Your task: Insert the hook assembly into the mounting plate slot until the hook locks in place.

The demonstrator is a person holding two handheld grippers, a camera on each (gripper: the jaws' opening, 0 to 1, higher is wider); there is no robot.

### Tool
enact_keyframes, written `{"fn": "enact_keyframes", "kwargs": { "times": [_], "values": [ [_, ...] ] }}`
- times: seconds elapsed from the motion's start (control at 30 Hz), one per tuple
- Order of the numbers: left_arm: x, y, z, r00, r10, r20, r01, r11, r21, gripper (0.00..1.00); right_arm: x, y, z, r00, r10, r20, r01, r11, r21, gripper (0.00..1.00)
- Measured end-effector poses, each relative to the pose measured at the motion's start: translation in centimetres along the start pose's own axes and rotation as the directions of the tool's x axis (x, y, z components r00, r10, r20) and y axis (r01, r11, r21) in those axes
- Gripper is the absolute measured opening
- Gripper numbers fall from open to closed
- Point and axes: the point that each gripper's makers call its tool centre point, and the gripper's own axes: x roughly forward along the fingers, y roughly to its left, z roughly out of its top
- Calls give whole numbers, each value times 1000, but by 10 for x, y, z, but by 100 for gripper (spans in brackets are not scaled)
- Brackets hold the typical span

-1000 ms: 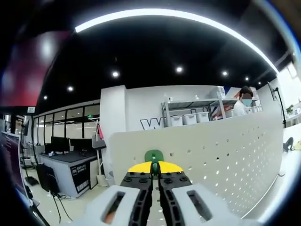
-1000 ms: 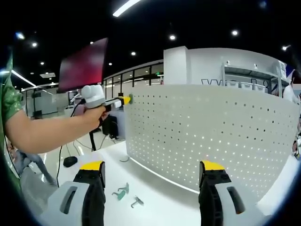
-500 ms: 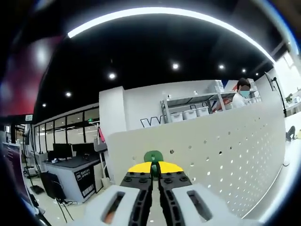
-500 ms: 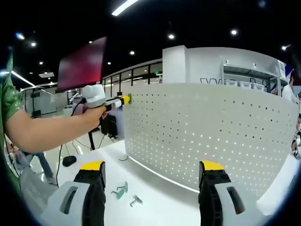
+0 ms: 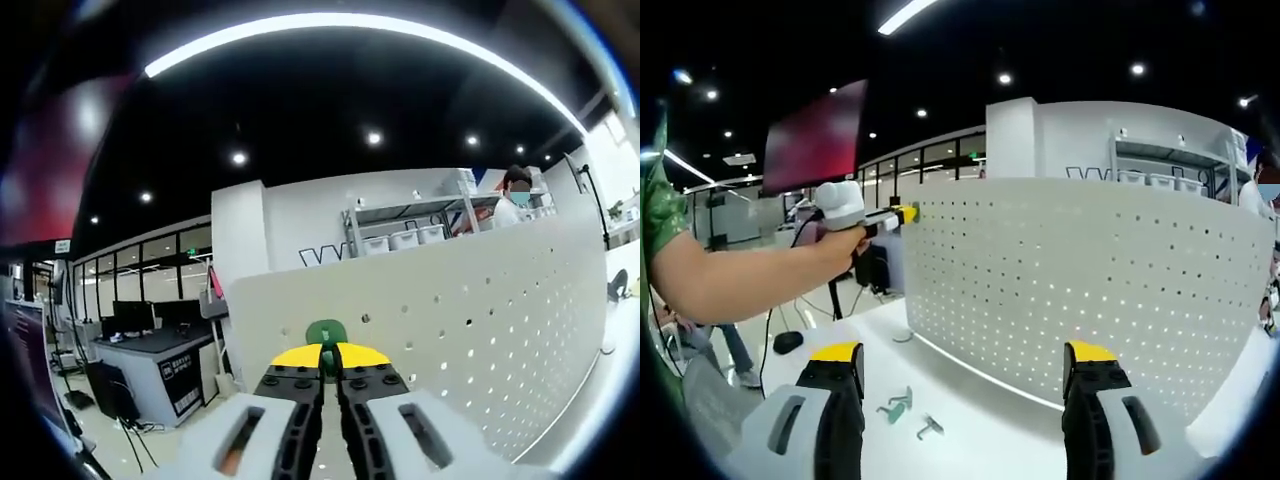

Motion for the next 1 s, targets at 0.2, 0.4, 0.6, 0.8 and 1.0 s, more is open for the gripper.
{"fn": "enact_keyframes", "kwargs": {
  "times": [0.2,0.4,0.6,0.8,1.0],
  "values": [
    [-1,0,-1,1000,-6,-10,6,1000,-26,8,0,1,-1,1000,3,-1,-3,1000,2,83],
    [-2,1,3,1000,-8,24,9,1000,-24,9,0,1,0,1000,5,3,-5,1000,1,83],
    [-2,-1,4,1000,-10,27,10,1000,-18,13,0,1,0,1000,6,4,-6,1000,2,83],
    [-5,0,0,1000,-12,11,12,999,-33,16,-1,3,-1,1000,8,4,-8,1000,1,83],
    [-9,1,-1,1000,-15,2,15,999,-51,19,-1,5,0,1000,11,5,-11,1000,-2,83]
  ]
}}
